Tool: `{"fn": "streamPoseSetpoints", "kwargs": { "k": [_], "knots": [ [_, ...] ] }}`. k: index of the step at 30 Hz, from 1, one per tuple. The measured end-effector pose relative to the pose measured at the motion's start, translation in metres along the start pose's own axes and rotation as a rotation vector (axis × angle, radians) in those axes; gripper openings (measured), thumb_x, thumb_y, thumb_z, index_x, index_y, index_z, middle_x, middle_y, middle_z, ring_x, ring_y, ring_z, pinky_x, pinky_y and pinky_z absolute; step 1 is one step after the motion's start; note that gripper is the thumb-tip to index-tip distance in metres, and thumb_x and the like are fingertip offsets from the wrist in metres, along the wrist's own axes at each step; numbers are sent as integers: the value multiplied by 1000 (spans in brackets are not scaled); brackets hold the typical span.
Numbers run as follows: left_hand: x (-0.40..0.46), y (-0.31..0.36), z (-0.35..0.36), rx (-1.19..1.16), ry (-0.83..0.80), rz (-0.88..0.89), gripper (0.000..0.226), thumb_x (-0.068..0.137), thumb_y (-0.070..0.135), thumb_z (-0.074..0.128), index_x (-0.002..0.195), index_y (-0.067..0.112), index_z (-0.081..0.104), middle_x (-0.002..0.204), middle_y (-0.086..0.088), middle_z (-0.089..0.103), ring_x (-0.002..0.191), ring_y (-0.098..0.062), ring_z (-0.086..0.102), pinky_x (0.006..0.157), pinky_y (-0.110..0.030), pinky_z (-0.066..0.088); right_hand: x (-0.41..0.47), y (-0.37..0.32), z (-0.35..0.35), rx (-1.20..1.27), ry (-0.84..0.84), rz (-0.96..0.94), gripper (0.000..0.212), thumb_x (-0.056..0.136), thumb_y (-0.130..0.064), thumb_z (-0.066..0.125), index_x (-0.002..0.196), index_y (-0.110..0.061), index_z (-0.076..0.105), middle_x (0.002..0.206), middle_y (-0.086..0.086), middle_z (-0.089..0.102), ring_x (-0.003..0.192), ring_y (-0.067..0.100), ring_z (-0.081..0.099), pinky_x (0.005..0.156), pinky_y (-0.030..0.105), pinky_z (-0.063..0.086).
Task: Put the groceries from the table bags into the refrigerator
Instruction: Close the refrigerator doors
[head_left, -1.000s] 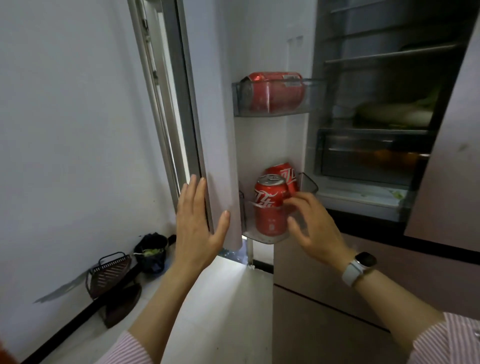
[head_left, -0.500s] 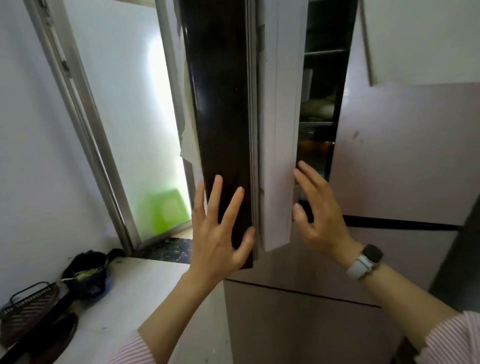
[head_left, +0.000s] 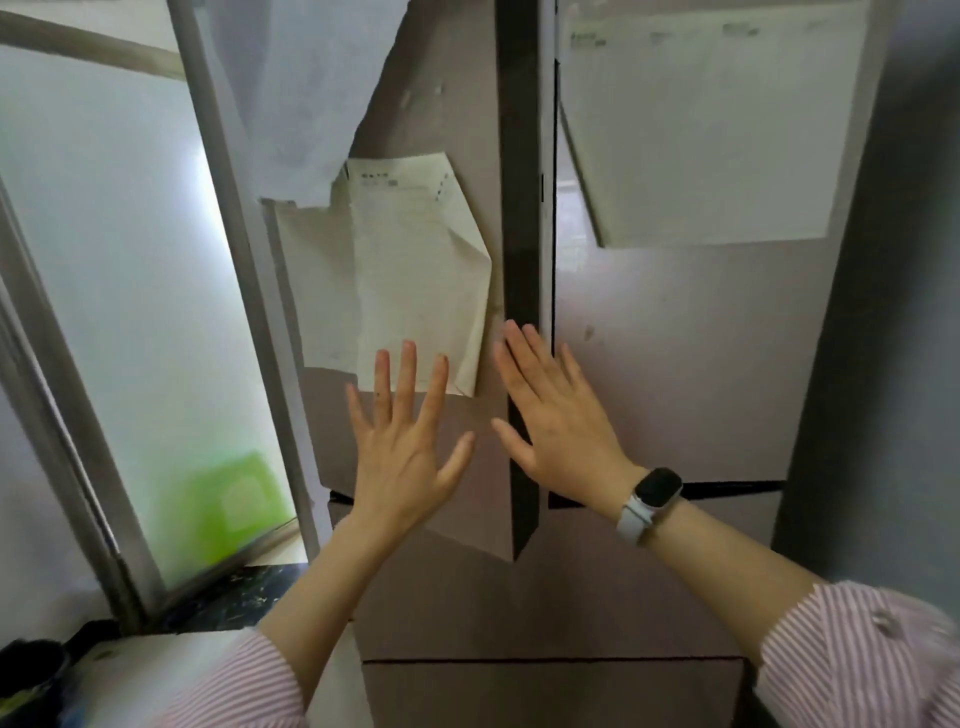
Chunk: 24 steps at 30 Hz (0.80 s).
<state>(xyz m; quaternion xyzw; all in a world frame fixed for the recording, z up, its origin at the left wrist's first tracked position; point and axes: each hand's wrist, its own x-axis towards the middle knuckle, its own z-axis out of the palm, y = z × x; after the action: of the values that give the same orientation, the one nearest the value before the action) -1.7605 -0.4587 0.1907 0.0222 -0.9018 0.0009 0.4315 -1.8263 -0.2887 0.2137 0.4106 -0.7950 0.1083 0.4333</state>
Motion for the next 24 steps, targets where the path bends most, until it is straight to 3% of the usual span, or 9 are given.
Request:
{"fn": "streamPoseSetpoints", "kwargs": {
  "k": [4, 7, 11, 16, 22, 24],
  "knots": [
    [34, -3, 24, 74, -95, 37, 92, 77, 71, 36, 147, 27, -6, 155, -6, -12, 142, -31, -12, 109, -63, -1, 6, 31, 15, -266, -79, 55, 96, 77, -52, 56, 145, -9, 2, 153, 8, 5, 142, 25, -6, 110, 56, 12],
    [46, -5, 41, 72, -96, 36, 107, 70, 65, 61, 148, 26, -3, 155, -6, -9, 142, -32, -7, 107, -64, 1, 12, 39, 18, -348, -47, 70, 102, 68, -52, 69, 142, -6, 17, 152, 11, 19, 140, 28, 9, 106, 59, 22],
    [50, -10, 47, 65, -42, 61, 110, 67, 65, 62, 148, 26, -1, 156, -10, -3, 143, -32, -3, 110, -63, 6, 14, 41, 21, -361, 15, 55, 101, 64, -51, 72, 139, -5, 22, 148, 14, 32, 137, 28, 16, 103, 60, 28],
    [50, -7, 48, 41, -4, 81, 114, 65, 60, 69, 148, 21, 2, 155, -16, 0, 142, -36, -2, 114, -52, 4, 11, 35, 25, -348, 21, 94, 103, 65, -46, 74, 142, -5, 20, 151, 12, 16, 142, 27, -12, 108, 61, 24],
    [56, -11, 53, 32, 16, 110, 116, 66, 61, 67, 148, 19, -3, 155, -17, -6, 142, -35, -7, 116, -43, -4, 13, 39, 28, -369, 3, 114, 107, 63, -48, 74, 143, -8, 16, 151, 9, 13, 142, 25, -13, 107, 61, 13],
    [59, -7, 57, 28, 34, 107, 118, 63, 58, 72, 148, 18, 1, 154, -18, -3, 141, -36, -4, 115, -47, 4, 14, 42, 31, -390, -6, 136, 107, 63, -49, 73, 143, -9, 15, 151, 8, 13, 142, 26, -13, 106, 63, 10]
  ]
}}
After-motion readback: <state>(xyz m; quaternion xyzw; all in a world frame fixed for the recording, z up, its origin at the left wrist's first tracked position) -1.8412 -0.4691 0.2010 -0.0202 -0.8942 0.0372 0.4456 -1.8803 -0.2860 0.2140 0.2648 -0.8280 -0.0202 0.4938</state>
